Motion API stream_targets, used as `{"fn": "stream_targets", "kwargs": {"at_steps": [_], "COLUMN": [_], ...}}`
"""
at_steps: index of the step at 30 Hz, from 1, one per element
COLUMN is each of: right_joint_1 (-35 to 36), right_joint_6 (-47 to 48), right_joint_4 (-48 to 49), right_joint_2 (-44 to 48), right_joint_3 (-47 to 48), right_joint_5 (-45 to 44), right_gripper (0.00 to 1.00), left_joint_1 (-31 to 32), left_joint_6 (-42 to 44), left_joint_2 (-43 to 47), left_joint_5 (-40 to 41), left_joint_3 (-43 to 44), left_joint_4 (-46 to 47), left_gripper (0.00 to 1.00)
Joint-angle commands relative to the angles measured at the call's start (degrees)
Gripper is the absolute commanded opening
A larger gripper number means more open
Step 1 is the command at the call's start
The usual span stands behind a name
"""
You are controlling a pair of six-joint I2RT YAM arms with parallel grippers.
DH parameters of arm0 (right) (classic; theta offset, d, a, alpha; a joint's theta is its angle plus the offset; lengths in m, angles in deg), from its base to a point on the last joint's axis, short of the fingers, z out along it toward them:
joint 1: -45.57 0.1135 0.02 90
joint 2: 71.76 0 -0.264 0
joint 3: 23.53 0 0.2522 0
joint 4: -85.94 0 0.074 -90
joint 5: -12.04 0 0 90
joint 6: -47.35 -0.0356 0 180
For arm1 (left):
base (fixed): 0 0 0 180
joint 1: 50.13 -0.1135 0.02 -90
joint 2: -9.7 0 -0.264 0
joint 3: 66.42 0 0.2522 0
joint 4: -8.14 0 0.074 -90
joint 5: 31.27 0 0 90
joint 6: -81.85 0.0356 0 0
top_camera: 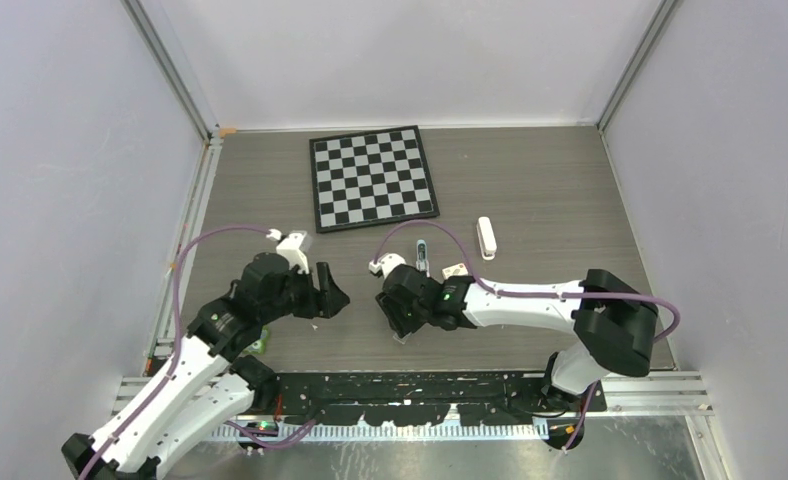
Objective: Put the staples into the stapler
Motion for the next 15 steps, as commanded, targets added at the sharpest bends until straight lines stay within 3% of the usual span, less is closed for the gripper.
{"fn": "stream_targets", "kwargs": {"at_steps": [1,6,10,15], "right_joint_1": [-2.5,-6.4,-8.5,-9.4], "right_joint_6": [-2.8,-3.0,-4.5,-4.8], "right_joint_4": [-0.8,-2.4,-2.6,-3.2], "right_joint_2": [4.2,6.3,8.1,9.0], "right_joint_3": [-0.8,-1.1,-2.1,-2.7], "right_joint_5": [-4.6,-3.3,-2.3,-0.5], "right_gripper": [0.45,0.45,0.44,0.43], "left_joint_1": [0.2,0.2,0.4,3.2], "left_joint_6": [-6.8,-12.0,-18.1,-19.4], "left_joint_2": [-3.5,-5.1,-10.5,-15.9], "left_joint_5": [-9.8,-12.6,-18.1,-16.9], "left_joint_3": [-1.6,-7.2,-12.2,-14.9], "left_joint_4": [6.7,13.8,23.4,29.2], "left_gripper": [0.63,0.55,0.42,0.31]}}
